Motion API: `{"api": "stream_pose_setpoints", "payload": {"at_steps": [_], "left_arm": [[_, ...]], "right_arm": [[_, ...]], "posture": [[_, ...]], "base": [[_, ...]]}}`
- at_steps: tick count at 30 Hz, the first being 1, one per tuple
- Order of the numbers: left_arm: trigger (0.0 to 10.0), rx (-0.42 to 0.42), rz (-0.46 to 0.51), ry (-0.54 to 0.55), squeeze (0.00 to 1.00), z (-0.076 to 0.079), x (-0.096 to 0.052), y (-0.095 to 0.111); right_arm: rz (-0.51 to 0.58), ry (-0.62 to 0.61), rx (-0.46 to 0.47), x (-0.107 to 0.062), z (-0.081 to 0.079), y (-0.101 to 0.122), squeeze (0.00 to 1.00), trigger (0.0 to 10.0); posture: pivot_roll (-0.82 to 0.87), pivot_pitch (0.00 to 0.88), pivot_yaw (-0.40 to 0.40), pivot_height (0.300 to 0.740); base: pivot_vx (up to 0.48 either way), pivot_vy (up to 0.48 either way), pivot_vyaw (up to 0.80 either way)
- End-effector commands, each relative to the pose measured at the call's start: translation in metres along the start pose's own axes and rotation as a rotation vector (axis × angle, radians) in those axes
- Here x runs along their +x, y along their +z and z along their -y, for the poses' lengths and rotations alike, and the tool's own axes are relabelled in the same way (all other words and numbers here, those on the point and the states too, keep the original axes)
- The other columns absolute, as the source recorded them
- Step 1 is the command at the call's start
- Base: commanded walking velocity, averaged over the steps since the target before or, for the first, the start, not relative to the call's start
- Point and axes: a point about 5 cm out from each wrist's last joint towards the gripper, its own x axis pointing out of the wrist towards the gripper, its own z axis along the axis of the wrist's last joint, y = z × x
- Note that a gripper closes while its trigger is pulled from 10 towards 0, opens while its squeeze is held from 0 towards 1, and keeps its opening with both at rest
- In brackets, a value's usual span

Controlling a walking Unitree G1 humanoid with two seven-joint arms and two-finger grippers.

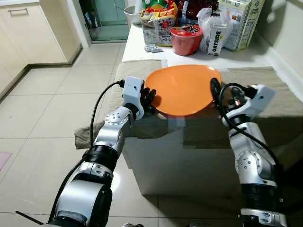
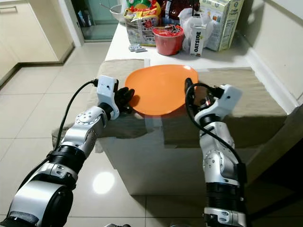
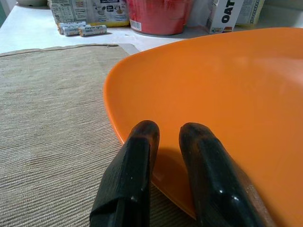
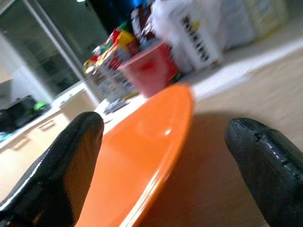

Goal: Setting the table

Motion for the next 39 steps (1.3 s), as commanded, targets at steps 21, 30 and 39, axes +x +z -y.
{"api": "stream_pose_setpoints", "payload": {"at_steps": [21, 30, 39], "left_arm": [[10.0, -0.020, -0.087, 0.008, 0.00, -0.002, -0.007, -0.020], [10.0, -0.018, -0.086, 0.002, 0.00, -0.002, -0.007, -0.019], [10.0, -0.016, -0.081, 0.001, 0.00, -0.002, -0.007, -0.017]], "right_arm": [[-0.085, 0.081, 0.100, 0.020, -0.027, -0.028, 0.00, 0.0], [-0.124, 0.025, 0.050, 0.013, -0.017, -0.036, 0.00, 0.0], [-0.141, 0.009, 0.024, 0.007, -0.014, -0.039, 0.00, 0.0]], "posture": [[-0.29, 0.033, 0.115, 0.740], [-0.28, 0.045, 0.114, 0.740], [-0.29, 0.052, 0.118, 0.740]], "base": [[0.000, 0.000, 0.00], [0.000, 0.000, 0.00], [0.000, 0.000, 0.00]]}}
